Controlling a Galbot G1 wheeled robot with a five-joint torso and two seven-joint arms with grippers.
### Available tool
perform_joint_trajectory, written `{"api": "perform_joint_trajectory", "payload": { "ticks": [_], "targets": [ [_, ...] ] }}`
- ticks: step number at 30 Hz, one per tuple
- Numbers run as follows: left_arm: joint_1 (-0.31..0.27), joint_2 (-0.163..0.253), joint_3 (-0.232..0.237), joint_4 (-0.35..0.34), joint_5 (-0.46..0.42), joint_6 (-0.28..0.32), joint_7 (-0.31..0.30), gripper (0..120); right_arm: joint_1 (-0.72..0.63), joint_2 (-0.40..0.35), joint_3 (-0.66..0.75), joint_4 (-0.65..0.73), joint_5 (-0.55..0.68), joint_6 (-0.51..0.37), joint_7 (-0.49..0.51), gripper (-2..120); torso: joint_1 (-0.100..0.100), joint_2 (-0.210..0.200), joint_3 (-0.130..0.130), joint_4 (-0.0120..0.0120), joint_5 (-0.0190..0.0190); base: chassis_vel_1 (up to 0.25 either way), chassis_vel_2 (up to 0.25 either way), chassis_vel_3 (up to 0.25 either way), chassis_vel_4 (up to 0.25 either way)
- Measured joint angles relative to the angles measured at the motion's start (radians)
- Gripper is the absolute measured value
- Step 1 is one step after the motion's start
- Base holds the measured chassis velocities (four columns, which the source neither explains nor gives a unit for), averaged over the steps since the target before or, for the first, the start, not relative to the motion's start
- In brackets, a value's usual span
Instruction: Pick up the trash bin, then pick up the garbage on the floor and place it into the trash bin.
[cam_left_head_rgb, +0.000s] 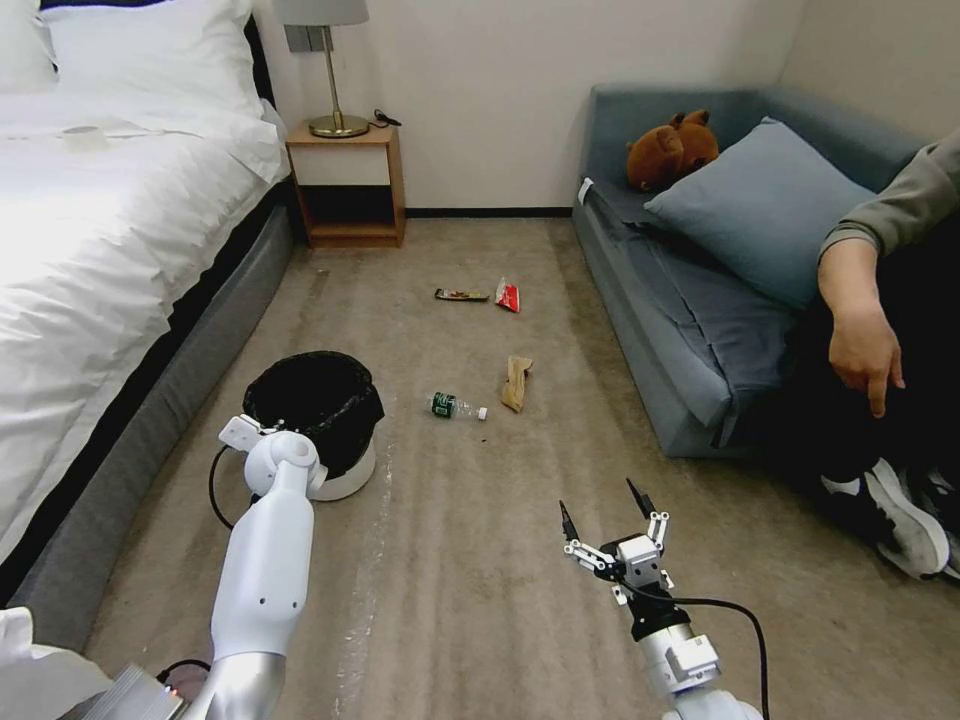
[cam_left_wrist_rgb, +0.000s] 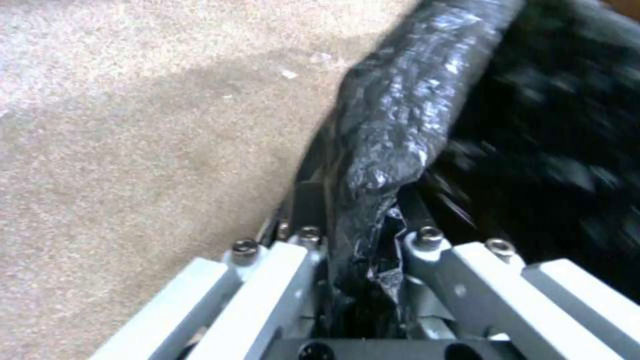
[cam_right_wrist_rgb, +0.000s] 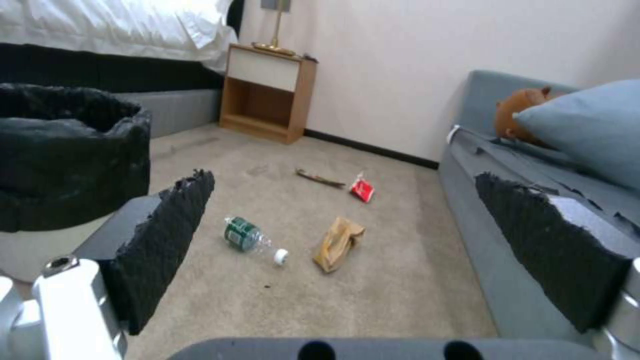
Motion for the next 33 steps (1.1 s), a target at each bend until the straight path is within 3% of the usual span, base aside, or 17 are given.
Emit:
{"api": "perform_joint_trajectory", "payload": {
  "ticks": [8, 13, 14, 17, 18, 21, 22, 25, 29, 32, 33],
  "targets": [
    [0.046, 0.012, -0.008, -0.053, -0.002, 0.017, -0.001, 4, 0.016, -0.018, 0.008, 0.019, 0.021, -0.017, 0.003, 100, 0.000, 0.000, 0.000, 0.0001, -0.0001, 0.000, 0.000, 0.000, 0.000],
    [0.150, 0.032, -0.030, -0.205, 0.009, 0.090, 0.000, 4, 0.039, -0.014, 0.012, 0.012, 0.040, -0.023, 0.032, 100, 0.000, 0.000, 0.000, 0.0000, -0.0002, 0.000, 0.000, 0.000, 0.000],
    [0.150, 0.032, -0.030, -0.205, 0.009, 0.090, 0.000, 4, 0.039, -0.014, 0.012, 0.012, 0.040, -0.023, 0.032, 100, 0.000, 0.000, 0.000, 0.0000, -0.0002, 0.000, 0.000, 0.000, 0.000],
    [0.254, 0.078, -0.055, -0.336, 0.044, 0.174, 0.050, 4, 0.057, -0.011, 0.009, -0.002, 0.056, -0.040, 0.072, 100, 0.000, 0.000, 0.000, 0.0005, -0.0005, 0.000, 0.000, 0.000, 0.000],
    [0.254, 0.078, -0.055, -0.336, 0.044, 0.174, 0.050, 4, 0.057, -0.011, 0.009, -0.002, 0.056, -0.040, 0.072, 100, 0.000, 0.000, 0.000, 0.0005, -0.0005, 0.000, 0.000, 0.000, 0.000],
    [0.317, 0.128, -0.077, -0.470, 0.047, 0.243, 0.081, 4, 0.081, -0.012, 0.002, -0.014, 0.075, -0.064, 0.099, 100, 0.000, 0.000, 0.000, 0.0002, -0.0002, 0.000, 0.000, 0.000, 0.000],
    [0.317, 0.128, -0.077, -0.470, 0.047, 0.243, 0.081, 4, 0.081, -0.012, 0.002, -0.014, 0.075, -0.064, 0.099, 100, 0.000, 0.000, 0.000, 0.0002, -0.0002, 0.000, 0.000, 0.000, 0.000],
    [0.381, 0.163, -0.092, -0.608, 0.061, 0.297, 0.098, 4, 0.117, 0.002, -0.002, -0.038, 0.071, -0.065, 0.141, 100, 0.000, 0.000, 0.000, 0.0002, 0.0002, 0.000, 0.000, 0.000, 0.000],
    [0.424, 0.172, -0.100, -0.675, 0.072, 0.331, 0.122, 4, 0.129, 0.006, -0.001, -0.052, 0.066, -0.054, 0.159, 100, 0.000, 0.000, 0.000, 0.0003, 0.0000, 0.000, 0.000, 0.000, 0.000],
    [0.498, 0.172, -0.102, -0.755, 0.155, 0.343, 0.194, 4, 0.140, 0.006, -0.001, -0.066, 0.083, -0.029, 0.174, 100, 0.000, 0.000, 0.000, 0.0000, 0.0000, 0.000, 0.000, 0.000, 0.000],
    [0.498, 0.172, -0.102, -0.755, 0.155, 0.343, 0.194, 4, 0.140, 0.006, -0.001, -0.066, 0.083, -0.029, 0.174, 100, 0.000, 0.000, 0.000, 0.0000, 0.0000, 0.000, 0.000, 0.000, 0.000]
  ]
}}
